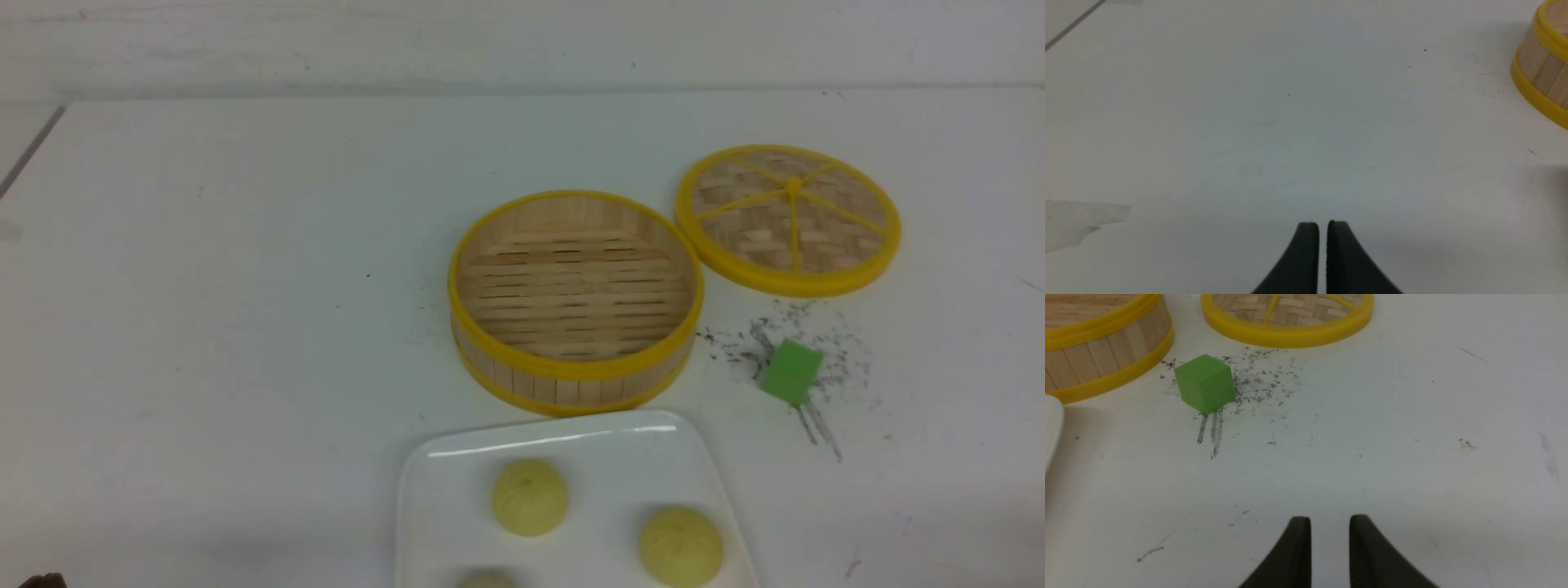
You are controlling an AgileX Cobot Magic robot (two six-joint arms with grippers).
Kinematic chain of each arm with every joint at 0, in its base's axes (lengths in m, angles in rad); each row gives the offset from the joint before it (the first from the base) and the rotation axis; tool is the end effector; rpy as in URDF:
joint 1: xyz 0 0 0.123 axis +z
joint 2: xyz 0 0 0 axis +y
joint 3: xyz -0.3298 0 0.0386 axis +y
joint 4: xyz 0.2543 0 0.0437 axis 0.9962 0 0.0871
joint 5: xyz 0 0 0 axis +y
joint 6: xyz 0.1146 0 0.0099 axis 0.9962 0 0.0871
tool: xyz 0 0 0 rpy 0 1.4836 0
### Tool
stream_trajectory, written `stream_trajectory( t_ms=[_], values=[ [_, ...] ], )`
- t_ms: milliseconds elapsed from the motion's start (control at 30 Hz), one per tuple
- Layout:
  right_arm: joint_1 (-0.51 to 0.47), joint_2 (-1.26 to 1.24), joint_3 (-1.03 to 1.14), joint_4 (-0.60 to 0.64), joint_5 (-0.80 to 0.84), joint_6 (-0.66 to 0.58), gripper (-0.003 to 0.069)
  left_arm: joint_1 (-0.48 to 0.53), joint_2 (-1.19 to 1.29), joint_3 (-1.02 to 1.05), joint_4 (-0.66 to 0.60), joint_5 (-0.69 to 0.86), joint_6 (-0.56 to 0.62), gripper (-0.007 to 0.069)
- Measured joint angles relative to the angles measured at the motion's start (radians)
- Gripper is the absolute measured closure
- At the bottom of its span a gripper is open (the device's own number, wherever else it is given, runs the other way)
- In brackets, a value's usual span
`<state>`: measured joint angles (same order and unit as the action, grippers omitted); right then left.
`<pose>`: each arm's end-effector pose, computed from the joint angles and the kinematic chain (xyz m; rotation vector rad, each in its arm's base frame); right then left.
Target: Put the steamed buns into the plate on the white tablecloth.
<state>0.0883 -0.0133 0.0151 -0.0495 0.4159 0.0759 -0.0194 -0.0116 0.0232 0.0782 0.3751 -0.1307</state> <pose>0.0329 0.0006 0.1631 -0.0413 1.9008 0.0617 0.0345 0.0026 0.1646 -0.0558 1.8684 -0.0266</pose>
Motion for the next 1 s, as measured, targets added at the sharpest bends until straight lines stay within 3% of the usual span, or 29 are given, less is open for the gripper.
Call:
stream_trajectory(
  t_ms=[1000],
  values=[
    [0.000, 0.000, 0.000, 0.000, 0.000, 0.000, 0.0446, 0.000, 0.000, 0.000, 0.000, 0.000, 0.001, 0.0531]
  ],
)
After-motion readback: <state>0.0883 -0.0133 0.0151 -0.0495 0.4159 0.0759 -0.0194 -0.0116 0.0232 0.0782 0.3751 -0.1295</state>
